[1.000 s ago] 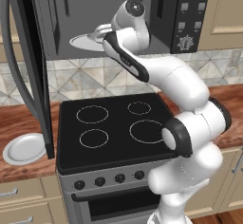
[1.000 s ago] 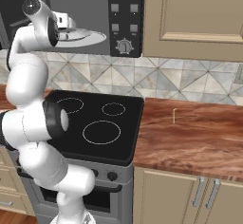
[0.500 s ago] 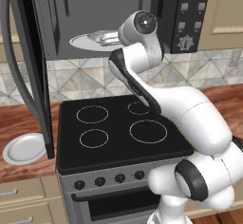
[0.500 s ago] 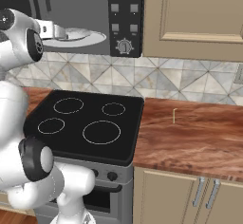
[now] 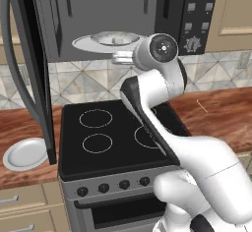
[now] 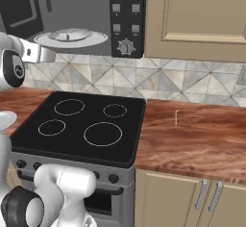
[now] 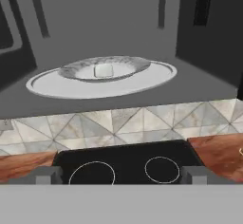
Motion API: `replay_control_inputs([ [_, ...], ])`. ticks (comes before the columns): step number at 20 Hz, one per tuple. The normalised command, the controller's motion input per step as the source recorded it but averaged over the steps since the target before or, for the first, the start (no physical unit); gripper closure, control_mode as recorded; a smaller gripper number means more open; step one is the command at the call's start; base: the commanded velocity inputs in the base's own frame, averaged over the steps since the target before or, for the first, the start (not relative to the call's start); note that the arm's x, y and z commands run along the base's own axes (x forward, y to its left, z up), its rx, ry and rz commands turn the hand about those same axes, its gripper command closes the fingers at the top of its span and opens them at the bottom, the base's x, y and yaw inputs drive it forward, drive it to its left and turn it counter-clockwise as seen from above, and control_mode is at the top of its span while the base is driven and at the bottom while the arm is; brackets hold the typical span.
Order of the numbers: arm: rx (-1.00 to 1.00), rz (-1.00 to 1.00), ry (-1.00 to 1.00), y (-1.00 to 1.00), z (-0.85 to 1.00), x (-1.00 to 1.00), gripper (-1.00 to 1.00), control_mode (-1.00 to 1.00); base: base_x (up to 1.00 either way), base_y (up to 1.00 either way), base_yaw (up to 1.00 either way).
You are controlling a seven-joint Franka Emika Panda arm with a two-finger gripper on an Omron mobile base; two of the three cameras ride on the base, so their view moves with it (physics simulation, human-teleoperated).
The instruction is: Pick the marshmallow from the counter and place it in the microwave.
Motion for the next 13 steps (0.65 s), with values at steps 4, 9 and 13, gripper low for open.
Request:
replay_control_inputs([
  [4, 0.03, -0.08, 0.22, 0.0, -0.26, -1.0, -1.0, -1.0, 0.0, 0.0, 0.0],
  [9, 0.0, -0.03, 0.28, 0.0, -0.72, -1.0, -1.0, -1.0, 0.0, 0.0, 0.0],
  [13, 0.0, 0.0, 0.22, -0.06, -0.93, -1.0, -1.0, -1.0, 0.0, 0.0, 0.0],
])
